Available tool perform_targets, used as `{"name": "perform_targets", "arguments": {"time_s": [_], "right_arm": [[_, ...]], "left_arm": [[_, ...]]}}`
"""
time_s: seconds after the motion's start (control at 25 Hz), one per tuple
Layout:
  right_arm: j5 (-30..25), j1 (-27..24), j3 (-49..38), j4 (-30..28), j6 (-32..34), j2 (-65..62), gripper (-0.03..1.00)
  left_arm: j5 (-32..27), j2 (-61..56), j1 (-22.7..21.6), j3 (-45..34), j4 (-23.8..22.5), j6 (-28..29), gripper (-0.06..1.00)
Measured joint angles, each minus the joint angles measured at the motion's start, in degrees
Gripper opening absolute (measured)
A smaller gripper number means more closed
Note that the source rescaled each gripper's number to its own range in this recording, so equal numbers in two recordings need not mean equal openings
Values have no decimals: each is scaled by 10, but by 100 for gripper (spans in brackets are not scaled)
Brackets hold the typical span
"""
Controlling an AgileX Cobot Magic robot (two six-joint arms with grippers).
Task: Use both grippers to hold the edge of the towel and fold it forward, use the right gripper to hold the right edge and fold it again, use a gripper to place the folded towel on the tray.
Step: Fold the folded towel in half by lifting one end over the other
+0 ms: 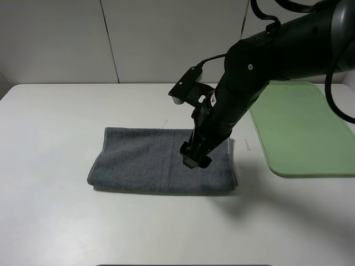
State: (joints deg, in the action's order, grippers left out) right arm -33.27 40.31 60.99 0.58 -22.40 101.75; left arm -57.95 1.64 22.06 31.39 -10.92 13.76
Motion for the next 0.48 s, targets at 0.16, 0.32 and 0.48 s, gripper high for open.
{"name": "perform_targets", "arguments": {"time_s": [0.16,0.32,0.48], "right_arm": [[1,0,0,1,0,0,100],[1,0,0,1,0,0,100],[1,0,0,1,0,0,100]], "left_arm": [[-14,-19,0,-22,-4,4,100],[-31,-20,0,-30,7,-1,100],[-31,-20,0,-30,23,-10,100]]}}
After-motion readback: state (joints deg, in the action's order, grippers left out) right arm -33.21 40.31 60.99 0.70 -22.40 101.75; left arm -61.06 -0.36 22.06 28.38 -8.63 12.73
